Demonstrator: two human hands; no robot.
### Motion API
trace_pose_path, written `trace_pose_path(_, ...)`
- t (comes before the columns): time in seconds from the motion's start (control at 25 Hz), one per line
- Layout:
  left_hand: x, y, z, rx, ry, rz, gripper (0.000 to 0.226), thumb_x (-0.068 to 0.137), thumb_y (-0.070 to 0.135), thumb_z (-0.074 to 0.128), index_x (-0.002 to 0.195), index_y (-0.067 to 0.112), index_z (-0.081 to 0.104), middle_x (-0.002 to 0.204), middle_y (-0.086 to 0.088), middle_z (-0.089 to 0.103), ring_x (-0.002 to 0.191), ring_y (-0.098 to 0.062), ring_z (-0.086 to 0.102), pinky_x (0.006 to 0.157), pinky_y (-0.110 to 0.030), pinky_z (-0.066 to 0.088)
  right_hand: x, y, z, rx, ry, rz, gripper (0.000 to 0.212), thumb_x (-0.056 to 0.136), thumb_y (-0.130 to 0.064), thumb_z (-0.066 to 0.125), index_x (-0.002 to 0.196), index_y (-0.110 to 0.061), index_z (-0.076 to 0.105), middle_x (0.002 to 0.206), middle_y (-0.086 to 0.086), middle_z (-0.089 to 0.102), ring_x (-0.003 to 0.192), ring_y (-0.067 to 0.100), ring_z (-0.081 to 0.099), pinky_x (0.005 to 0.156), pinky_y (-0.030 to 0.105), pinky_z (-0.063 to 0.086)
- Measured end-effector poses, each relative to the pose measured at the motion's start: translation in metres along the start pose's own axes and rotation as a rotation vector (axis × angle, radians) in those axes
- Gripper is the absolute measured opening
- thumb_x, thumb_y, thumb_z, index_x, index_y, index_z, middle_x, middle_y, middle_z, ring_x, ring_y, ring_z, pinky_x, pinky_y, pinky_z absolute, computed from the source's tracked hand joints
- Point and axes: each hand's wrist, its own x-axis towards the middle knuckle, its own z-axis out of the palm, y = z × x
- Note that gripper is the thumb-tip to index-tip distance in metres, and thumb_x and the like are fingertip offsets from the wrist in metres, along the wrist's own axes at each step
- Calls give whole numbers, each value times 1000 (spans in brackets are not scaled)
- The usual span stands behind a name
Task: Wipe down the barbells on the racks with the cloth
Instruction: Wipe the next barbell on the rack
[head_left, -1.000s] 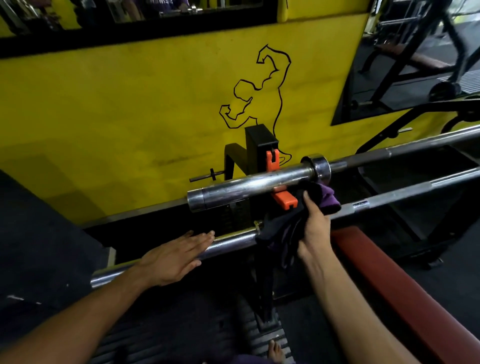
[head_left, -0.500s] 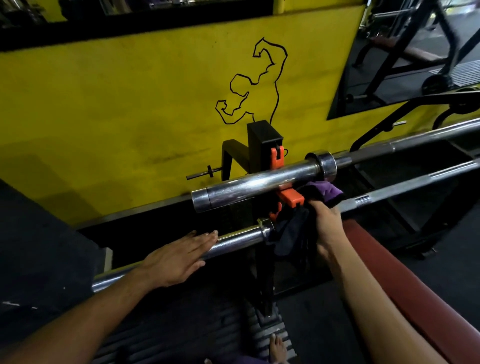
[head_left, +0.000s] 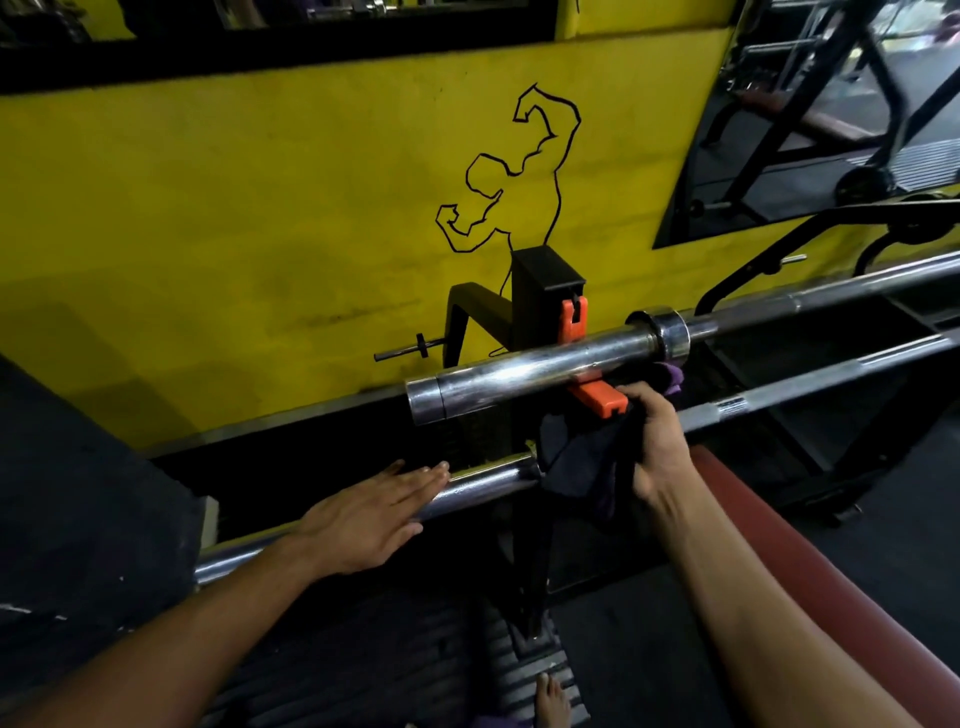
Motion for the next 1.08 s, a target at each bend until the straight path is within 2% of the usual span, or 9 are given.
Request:
trace_pose_path(0.08,0,-1,-2,11,15,12,70,106,48,28,162,29,-9,169,12,-8,154,-1,0,127,-29,0,-4,-1,-20,-143,8,4,36,84,-14,59,113,5,68,101,19,71,94,32,69,94,41,55)
trace_pose_path(0.16,0,-1,1,49,40,16,71,106,47,32,162,27,-6,170,10,-3,154,-2,1,125,-28,-2,-15,5,-46,-210,92,-103,30,87,-1,58,116,3,64,96,19,72,90,33,68,79,36,59)
trace_pose_path(0.2,0,0,1,60,50,9,71,106,48,33,163,27,-5,170,11,-3,154,0,0,124,-27,-4,-22,13,-59,-206,89,-136,30,86,2,58,116,4,62,98,20,70,93,34,65,80,37,58)
trace_pose_path(0.32,2,0,-2,59,47,8,69,107,49,30,163,28,-4,169,12,-5,151,5,-12,123,-25,-10,-38,39,-65,-61,112,-26,49,81,-14,66,126,4,61,120,30,65,103,38,63,99,47,49)
trace_pose_path(0.44,-1,-2,-3,72,41,21,68,106,51,27,163,27,-2,169,11,-7,152,3,-13,125,-32,-8,-50,50,-37,47,152,20,32,93,-20,55,116,-2,68,106,18,73,91,31,71,90,41,53)
trace_pose_path(0.56,-19,-13,0,56,63,-30,67,106,53,26,163,27,0,169,11,-3,154,1,-5,125,-37,-5,-57,53,0,248,103,-47,40,96,-30,49,118,-5,69,114,17,72,104,32,69,100,43,49)
trace_pose_path(0.72,-53,-38,10,74,31,-62,63,108,53,19,162,32,-5,170,11,-1,155,-3,-2,125,-34,-4,-48,68,48,491,178,-261,37,98,-36,39,97,-18,71,94,9,74,83,24,73,83,35,53)
trace_pose_path(0.92,-72,-49,14,76,17,-83,60,107,54,12,160,37,-12,169,14,-7,154,-1,-7,125,-33,-3,-44,86,94,507,197,-235,38,99,-36,35,92,-15,66,77,6,74,65,21,72,74,29,50)
trace_pose_path(1.08,-74,-45,9,29,-21,-66,60,108,51,14,160,35,-11,168,14,-9,153,2,-11,126,-31,-4,-27,77,108,663,262,-378,40,99,-37,28,88,-16,60,73,6,70,69,22,68,68,26,50)
